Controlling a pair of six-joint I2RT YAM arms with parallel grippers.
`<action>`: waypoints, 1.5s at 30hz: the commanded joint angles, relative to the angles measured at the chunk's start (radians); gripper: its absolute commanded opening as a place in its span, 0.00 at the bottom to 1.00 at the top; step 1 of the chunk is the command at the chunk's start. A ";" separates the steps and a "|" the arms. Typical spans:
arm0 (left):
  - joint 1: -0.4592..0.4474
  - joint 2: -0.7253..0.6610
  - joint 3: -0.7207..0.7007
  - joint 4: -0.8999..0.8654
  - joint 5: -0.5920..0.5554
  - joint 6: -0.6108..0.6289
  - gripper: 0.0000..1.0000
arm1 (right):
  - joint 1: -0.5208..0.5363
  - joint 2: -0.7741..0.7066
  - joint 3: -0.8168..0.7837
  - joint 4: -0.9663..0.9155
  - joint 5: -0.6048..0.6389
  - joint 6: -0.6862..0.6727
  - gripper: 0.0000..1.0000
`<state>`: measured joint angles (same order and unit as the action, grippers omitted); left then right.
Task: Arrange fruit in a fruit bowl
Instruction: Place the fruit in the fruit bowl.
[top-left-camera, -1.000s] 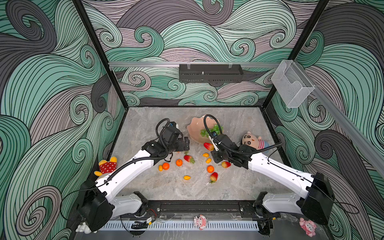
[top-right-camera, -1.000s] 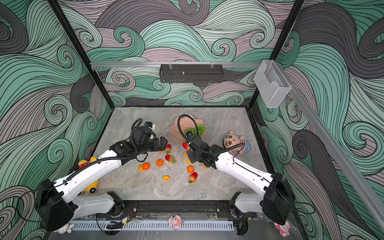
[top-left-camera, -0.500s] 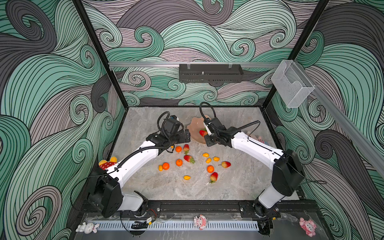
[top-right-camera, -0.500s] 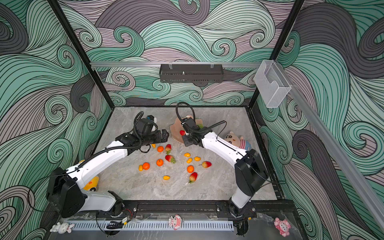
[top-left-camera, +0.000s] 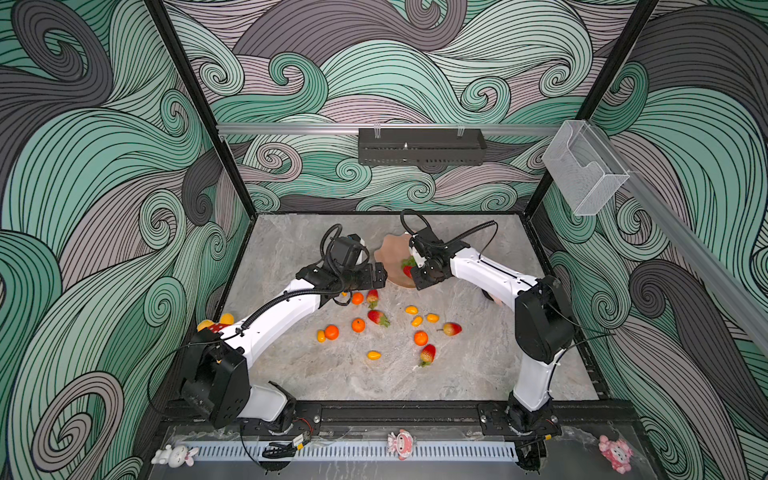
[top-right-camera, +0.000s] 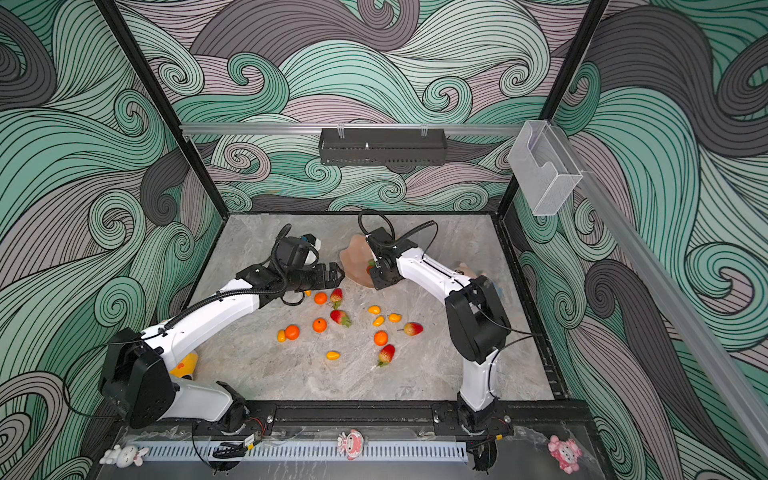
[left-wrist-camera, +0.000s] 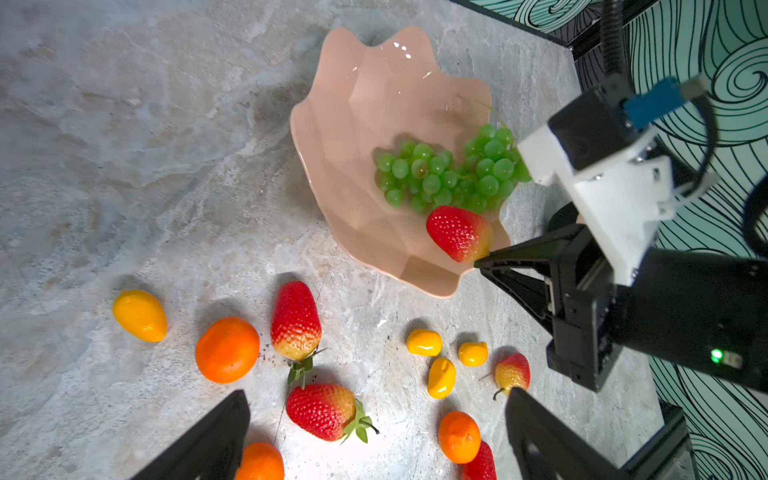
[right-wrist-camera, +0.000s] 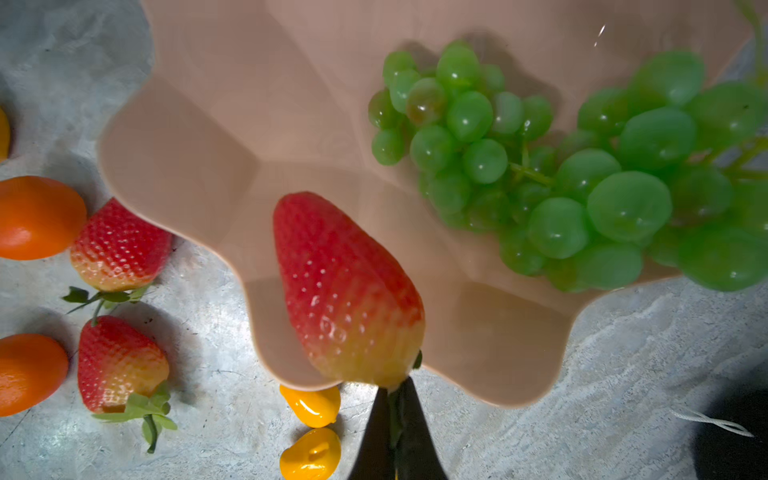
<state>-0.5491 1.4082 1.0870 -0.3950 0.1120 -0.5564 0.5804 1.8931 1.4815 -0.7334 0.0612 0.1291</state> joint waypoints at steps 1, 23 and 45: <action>0.006 0.008 0.013 0.010 0.044 0.009 0.99 | -0.005 0.037 0.042 -0.054 -0.037 -0.021 0.00; 0.009 -0.020 -0.065 -0.029 -0.011 -0.024 0.98 | -0.022 0.111 0.096 -0.062 -0.017 -0.035 0.17; -0.021 -0.327 -0.289 -0.010 0.128 -0.023 0.99 | -0.025 -0.512 -0.349 0.021 -0.061 0.086 0.42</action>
<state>-0.5552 1.1118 0.8062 -0.3946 0.2031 -0.5713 0.5606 1.4380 1.1839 -0.7216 0.0177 0.1707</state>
